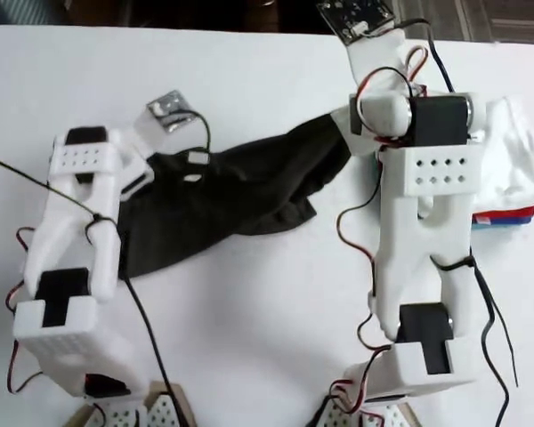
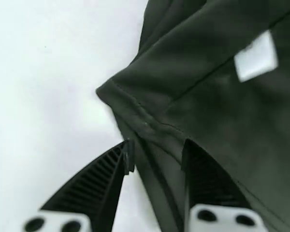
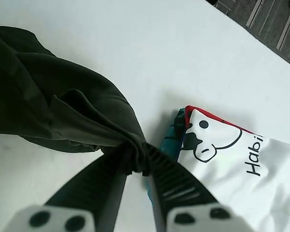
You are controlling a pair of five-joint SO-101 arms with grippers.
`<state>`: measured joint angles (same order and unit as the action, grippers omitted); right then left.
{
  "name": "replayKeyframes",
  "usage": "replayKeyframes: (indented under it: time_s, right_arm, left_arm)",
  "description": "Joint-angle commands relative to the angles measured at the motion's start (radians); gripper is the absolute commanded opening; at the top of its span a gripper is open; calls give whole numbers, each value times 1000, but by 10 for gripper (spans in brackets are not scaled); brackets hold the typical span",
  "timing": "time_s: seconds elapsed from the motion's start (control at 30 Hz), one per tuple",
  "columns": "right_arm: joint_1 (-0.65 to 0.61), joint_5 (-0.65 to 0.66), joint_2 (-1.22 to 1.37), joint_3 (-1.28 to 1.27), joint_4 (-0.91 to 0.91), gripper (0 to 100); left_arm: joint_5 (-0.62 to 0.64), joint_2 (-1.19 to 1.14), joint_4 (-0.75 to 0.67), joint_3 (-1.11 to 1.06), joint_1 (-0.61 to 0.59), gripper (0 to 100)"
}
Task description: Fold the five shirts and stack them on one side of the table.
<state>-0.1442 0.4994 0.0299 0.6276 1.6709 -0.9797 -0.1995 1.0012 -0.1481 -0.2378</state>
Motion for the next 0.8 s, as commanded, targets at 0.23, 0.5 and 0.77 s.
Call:
replayKeyframes:
  time_s: [0.23, 0.5, 0.77]
  right_arm:
    - [4, -3, -61, 3, 5, 19]
    - [4, -3, -53, 3, 7, 19]
    - [4, -5, -53, 3, 7, 19]
  left_arm:
    - [-51, -198, -94, 104, -26, 181]
    - [-23, -284, 72, 326, -21, 181]
    - [0, -276, 212, 444, 20, 181]
